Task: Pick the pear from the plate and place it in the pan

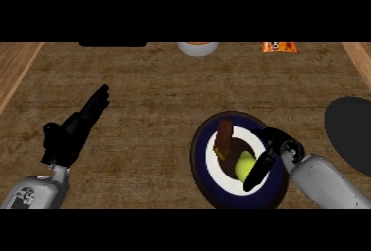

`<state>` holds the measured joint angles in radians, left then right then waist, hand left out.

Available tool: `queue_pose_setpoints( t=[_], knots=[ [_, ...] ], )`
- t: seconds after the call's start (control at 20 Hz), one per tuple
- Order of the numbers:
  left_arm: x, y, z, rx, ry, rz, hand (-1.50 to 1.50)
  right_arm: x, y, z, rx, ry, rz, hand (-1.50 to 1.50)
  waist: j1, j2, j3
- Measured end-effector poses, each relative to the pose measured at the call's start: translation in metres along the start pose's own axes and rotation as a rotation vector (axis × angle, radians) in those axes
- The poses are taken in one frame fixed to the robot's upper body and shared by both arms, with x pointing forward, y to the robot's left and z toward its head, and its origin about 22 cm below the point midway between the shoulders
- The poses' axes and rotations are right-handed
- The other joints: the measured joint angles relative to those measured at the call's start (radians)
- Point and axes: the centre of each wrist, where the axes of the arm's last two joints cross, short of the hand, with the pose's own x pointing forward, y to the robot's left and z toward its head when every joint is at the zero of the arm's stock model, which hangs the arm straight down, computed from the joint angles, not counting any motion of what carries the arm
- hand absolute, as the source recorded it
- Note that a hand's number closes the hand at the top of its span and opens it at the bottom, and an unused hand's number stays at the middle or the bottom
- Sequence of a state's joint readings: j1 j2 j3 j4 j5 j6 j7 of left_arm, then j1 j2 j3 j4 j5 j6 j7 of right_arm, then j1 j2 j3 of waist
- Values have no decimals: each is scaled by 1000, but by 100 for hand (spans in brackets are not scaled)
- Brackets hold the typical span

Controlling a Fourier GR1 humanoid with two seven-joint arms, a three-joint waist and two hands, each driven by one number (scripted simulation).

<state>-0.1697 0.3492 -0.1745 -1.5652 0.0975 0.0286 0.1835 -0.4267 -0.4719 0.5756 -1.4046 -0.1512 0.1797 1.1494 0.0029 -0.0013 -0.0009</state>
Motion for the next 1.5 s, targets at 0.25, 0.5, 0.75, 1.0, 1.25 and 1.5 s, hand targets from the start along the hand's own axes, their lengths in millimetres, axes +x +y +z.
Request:
queue_pose_setpoints(
  t=[0.25,0.5,0.75,1.0,1.25,1.5],
  knots=[
    [1,-1,4,5,1,-4,0,-7,3,-8,-5,19,4,-150,1,-1,0],
    [-2,-2,6,6,-1,-1,0,-3,16,-13,-3,24,18,150,-2,-4,-5],
    [-1,-2,1,11,-2,-5,0,-3,11,-18,-13,-7,46,150,-3,-10,-14],
    [1,0,0,7,0,-4,0,-5,17,-20,-9,-23,73,150,-4,-17,-20],
    [3,-5,3,0,0,-4,0,-2,18,-18,-45,-26,79,150,-5,-16,-20],
    [-2,3,10,5,1,-4,0,-1,18,0,-125,-86,90,150,-6,-8,-8]
  ],
)
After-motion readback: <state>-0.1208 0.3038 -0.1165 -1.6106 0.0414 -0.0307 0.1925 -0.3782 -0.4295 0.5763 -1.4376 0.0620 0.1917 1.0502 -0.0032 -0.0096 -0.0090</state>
